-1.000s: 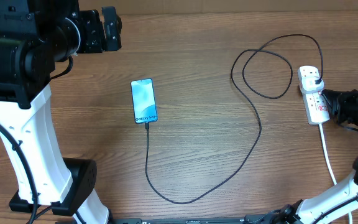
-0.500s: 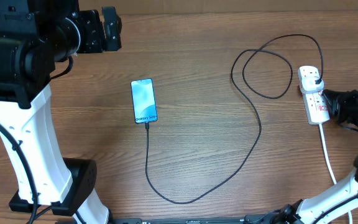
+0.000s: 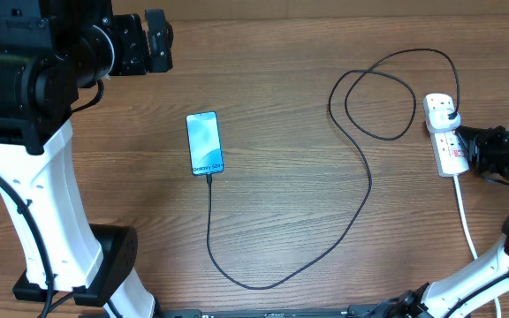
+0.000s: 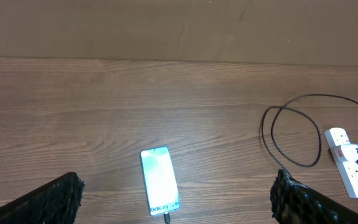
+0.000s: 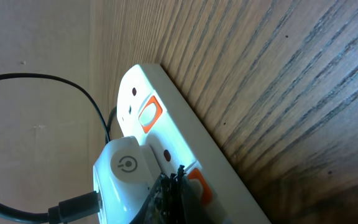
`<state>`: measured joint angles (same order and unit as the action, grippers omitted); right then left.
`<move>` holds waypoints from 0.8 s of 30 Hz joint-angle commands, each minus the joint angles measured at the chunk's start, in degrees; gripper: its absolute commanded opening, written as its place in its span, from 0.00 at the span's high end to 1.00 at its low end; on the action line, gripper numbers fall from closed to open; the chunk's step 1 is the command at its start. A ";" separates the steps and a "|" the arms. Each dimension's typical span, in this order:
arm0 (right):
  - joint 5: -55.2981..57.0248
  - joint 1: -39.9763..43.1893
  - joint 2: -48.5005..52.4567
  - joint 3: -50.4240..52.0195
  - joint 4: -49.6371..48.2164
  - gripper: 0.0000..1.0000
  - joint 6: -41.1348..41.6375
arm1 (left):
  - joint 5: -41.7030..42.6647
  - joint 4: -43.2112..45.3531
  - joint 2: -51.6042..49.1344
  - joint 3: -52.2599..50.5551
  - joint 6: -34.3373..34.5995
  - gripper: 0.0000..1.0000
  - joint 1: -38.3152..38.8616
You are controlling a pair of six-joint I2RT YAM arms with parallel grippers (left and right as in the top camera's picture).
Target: Plug charger to phone and switch on socket
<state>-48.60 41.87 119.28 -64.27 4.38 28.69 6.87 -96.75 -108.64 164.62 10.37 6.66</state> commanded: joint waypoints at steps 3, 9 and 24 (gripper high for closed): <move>0.39 -1.05 0.33 0.20 -0.26 0.96 0.50 | 0.48 -0.02 0.28 0.11 -0.50 0.01 -0.26; 0.39 -1.75 0.33 0.20 0.72 0.96 0.48 | 0.66 -0.02 0.28 0.11 -0.50 0.00 -0.26; 2.73 -5.18 0.33 0.20 4.90 0.96 1.36 | 0.66 -0.04 0.28 0.11 -0.50 0.00 -0.26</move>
<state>-45.36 40.62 119.00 -65.25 7.14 29.82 6.90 -96.75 -108.64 164.62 10.37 6.66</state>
